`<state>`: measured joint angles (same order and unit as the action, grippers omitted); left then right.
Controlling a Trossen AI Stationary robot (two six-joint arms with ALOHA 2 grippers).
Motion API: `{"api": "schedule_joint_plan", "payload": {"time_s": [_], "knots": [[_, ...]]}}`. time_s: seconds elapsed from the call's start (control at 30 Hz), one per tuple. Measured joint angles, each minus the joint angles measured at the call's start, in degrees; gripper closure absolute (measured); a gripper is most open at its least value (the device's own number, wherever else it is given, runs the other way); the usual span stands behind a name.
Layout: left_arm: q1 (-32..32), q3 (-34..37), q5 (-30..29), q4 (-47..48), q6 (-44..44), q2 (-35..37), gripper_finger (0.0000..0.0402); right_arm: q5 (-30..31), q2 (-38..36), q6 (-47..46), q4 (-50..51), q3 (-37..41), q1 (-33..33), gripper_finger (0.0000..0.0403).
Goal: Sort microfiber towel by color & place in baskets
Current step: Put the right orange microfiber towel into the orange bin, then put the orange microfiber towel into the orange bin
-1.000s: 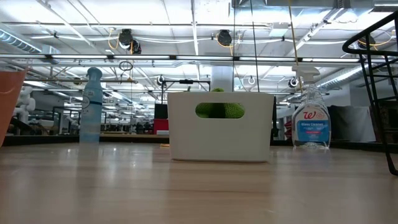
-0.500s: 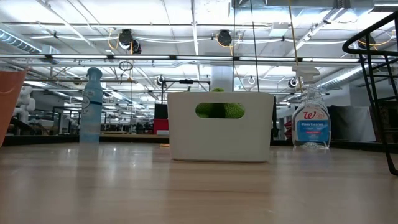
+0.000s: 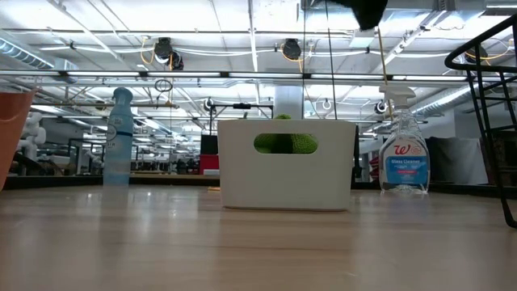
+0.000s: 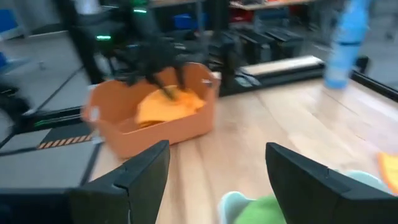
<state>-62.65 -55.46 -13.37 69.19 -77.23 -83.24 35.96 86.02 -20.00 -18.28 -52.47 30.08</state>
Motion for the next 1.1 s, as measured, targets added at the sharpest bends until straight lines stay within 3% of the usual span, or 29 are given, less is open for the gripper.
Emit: {"api": "schedule_joint_plan", "payload": {"time_s": [0.13, 0.23, 0.37, 0.47, 0.63, 0.73, 0.97, 1.1], "knots": [[0.00, -2.64, 1.09, 0.17, 0.06, 0.21, 0.0165, -0.23, -0.06, -3.46, 4.88, -0.08, -5.13, 0.0148], [-0.09, -5.59, 2.85, 0.55, 0.10, 0.38, 0.0122, -3.78, -0.11, -4.24, 12.40, -2.37, -9.69, 0.0148], [-0.55, -9.08, 4.04, 0.77, 1.34, 1.17, 0.0089, -9.18, 0.04, -3.64, 28.00, -8.51, -16.42, 0.0148], [-0.58, -10.31, 3.35, 1.08, 3.63, 1.77, 0.0083, -8.88, 0.13, -0.01, 40.08, -12.41, -21.42, 0.0148], [-0.55, -11.58, -7.10, 3.52, 9.94, 1.97, 0.0082, -9.29, 0.13, 9.80, 44.44, -12.52, -30.97, 0.0148], [-0.39, -11.94, -14.61, 6.16, 12.11, 1.99, 0.0082, -14.52, 1.26, 10.71, 42.14, -11.89, -36.15, 0.0148], [1.13, -11.94, -38.53, 7.62, 18.94, 1.98, 0.0082, -20.73, 8.74, 11.86, 38.07, -11.78, -43.69, 0.0146], [2.87, -12.00, -42.50, 7.08, 19.49, 1.99, 0.0082, -21.22, 15.08, 11.53, 37.32, -12.09, -45.55, 0.0135]]}}
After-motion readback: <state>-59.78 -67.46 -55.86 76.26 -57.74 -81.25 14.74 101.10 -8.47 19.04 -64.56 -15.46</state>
